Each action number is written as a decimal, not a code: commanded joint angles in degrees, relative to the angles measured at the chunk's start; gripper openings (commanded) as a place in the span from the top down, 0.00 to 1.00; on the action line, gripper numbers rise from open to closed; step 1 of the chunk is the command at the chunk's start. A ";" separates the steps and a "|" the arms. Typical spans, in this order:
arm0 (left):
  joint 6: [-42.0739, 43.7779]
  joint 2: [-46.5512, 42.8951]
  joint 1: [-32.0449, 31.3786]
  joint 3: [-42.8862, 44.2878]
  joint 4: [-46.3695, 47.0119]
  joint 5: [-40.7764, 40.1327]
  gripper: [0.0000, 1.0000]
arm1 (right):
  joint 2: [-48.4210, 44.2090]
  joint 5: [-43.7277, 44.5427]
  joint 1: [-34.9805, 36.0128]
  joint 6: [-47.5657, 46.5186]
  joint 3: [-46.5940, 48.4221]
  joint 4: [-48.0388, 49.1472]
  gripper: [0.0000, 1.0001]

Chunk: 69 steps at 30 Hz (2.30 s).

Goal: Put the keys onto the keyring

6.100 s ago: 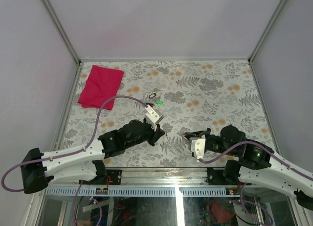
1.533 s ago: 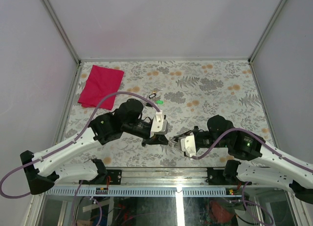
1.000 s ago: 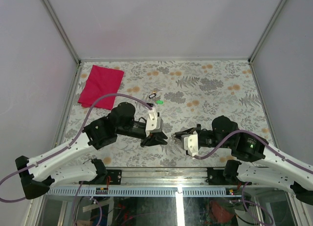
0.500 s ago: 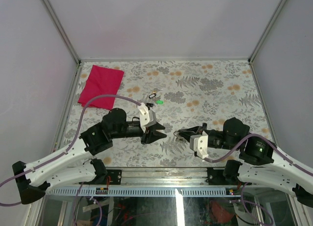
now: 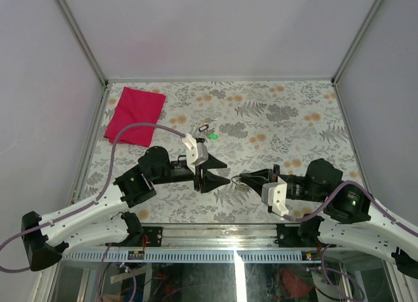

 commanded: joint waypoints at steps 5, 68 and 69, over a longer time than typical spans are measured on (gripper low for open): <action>-1.28 2.09 0.11 0.37 8.00 5.78 0.50 | -0.60 -2.25 0.40 1.55 0.02 5.62 1.00; 7.26 3.31 0.11 15.92 -18.73 3.27 1.00 | -16.14 6.03 0.41 12.24 -11.09 13.05 0.54; 7.36 3.31 0.15 16.15 -19.05 3.11 1.00 | -16.69 6.49 0.37 12.22 -11.05 12.43 0.53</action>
